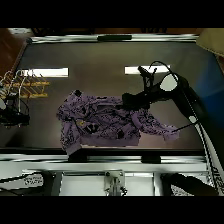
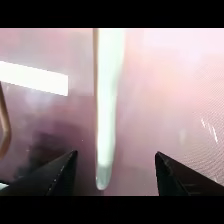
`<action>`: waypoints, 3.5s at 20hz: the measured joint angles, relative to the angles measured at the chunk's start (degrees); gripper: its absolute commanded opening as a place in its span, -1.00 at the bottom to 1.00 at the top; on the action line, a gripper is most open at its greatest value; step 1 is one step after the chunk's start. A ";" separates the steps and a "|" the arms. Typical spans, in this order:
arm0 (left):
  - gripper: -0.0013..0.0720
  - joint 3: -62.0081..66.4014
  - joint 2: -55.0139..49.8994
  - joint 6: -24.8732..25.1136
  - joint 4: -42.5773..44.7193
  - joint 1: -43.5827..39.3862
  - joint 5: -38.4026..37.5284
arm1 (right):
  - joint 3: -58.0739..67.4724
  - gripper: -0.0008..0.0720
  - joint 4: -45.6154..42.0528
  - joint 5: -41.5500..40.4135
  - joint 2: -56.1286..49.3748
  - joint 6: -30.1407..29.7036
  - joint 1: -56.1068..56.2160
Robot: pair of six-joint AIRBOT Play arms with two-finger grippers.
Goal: Fold the shirts.
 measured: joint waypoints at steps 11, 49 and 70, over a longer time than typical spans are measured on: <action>0.24 -2.80 0.83 0.39 -0.07 2.58 2.14 | 0.00 -0.75 -1.53 2.08 0.00 -0.04 0.00; -0.81 -1.60 33.94 5.44 -14.45 -34.86 -13.18 | 4.48 -0.75 -13.38 2.67 4.81 5.84 0.00; -0.81 -11.39 45.57 0.83 -11.34 -64.70 -34.84 | 5.38 -0.76 -28.92 8.11 6.73 10.47 -0.02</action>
